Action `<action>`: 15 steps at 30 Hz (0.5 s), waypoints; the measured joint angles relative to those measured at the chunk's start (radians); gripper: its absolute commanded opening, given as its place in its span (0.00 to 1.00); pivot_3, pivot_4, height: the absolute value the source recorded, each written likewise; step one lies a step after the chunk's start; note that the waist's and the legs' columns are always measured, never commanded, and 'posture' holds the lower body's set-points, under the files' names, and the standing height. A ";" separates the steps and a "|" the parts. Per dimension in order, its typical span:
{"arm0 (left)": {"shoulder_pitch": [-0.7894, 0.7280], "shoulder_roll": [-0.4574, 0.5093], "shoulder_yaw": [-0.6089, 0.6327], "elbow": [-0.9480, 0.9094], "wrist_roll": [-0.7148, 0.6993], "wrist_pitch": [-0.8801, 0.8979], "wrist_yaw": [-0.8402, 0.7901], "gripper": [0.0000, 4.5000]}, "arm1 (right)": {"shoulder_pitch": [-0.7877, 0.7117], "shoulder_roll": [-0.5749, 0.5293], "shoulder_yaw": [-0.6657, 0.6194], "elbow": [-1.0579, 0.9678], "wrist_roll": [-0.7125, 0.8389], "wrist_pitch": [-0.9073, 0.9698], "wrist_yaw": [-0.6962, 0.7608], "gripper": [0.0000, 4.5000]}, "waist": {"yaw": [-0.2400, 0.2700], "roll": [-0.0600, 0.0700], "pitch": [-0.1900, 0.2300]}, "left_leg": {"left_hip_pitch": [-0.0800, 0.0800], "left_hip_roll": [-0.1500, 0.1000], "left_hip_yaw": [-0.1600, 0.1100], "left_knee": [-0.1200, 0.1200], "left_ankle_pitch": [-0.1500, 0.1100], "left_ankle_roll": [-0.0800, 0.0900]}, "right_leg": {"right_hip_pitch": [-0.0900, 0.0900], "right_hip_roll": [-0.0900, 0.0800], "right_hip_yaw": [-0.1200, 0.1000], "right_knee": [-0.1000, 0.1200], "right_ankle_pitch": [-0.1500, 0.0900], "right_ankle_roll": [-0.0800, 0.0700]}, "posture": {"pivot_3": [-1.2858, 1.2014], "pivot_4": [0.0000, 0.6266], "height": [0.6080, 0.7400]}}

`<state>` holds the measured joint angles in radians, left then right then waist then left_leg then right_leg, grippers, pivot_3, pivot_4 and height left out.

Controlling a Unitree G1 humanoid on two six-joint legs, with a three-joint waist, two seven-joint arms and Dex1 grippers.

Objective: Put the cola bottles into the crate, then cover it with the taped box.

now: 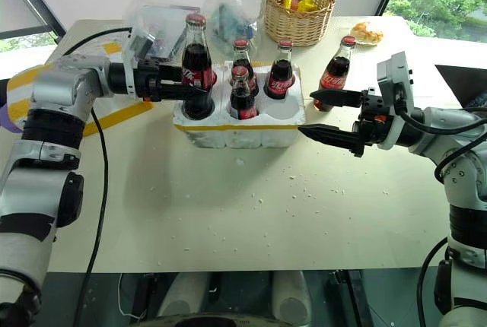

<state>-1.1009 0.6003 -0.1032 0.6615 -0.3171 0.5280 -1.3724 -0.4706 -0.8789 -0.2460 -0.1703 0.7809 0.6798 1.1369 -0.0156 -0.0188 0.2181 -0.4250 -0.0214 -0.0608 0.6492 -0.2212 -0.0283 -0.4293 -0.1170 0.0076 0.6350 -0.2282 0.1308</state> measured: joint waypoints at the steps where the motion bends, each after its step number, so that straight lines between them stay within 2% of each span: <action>1: 0.009 0.000 0.000 -0.002 0.001 0.006 0.001 0.62 | 0.000 0.000 0.000 0.000 0.000 0.000 0.000 1.00 | 0.000 0.000 0.000 | 0.000 0.000 0.000 0.000 0.000 0.000 | 0.000 0.000 0.000 0.000 0.000 0.000 | 0.52 0.24 0.98; 8: 0.094 0.049 0.019 -0.190 -0.022 0.070 0.005 0.62 | -0.001 0.000 0.001 0.001 -0.001 -0.002 0.001 1.00 | -0.009 0.000 0.000 | 0.000 0.000 0.000 -0.001 0.000 0.000 | -0.001 0.000 0.000 -0.001 0.000 0.000 | 0.52 0.24 0.98; 10: 0.110 0.053 0.035 -0.211 -0.026 0.085 0.018 0.86 | -0.002 0.002 0.004 0.001 -0.001 -0.003 0.000 1.00 | -0.009 0.000 0.000 | 0.000 0.000 0.000 -0.001 0.000 0.000 | -0.001 0.000 0.000 0.000 0.000 0.000 | 0.52 0.24 0.98; 11: 0.115 0.054 0.042 -0.214 -0.036 0.097 0.022 0.94 | -0.003 0.003 0.007 0.001 -0.001 -0.004 0.000 1.00 | -0.009 0.000 0.000 | 0.000 0.000 0.000 -0.001 0.000 0.000 | -0.001 0.000 0.000 0.000 0.000 0.000 | 0.52 0.24 0.98; 12: 0.119 0.057 0.045 -0.216 -0.041 0.104 0.026 0.99 | -0.004 0.005 0.008 0.001 -0.001 -0.004 -0.001 1.00 | -0.008 0.000 0.000 | 0.000 0.000 0.000 -0.001 0.000 0.000 | 0.000 0.000 0.000 0.000 0.000 0.000 | 0.52 0.24 0.98; 15: 0.147 0.072 0.068 -0.249 -0.050 0.117 0.046 0.99 | -0.013 0.010 0.015 0.001 -0.001 -0.004 -0.003 1.00 | -0.003 0.000 0.000 | 0.001 0.000 0.000 0.000 0.000 0.000 | 0.000 0.000 0.000 0.000 0.001 -0.001 | 0.52 0.24 0.98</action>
<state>-0.9544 0.6727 -0.0352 0.4130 -0.3674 0.6446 -1.3266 -0.4834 -0.8693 -0.2313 -0.1693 0.7796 0.6763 1.1343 -0.0185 -0.0186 0.2180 -0.4244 -0.0210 -0.0607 0.6492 -0.2213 -0.0280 -0.4291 -0.1167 0.0078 0.6347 -0.2276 0.1303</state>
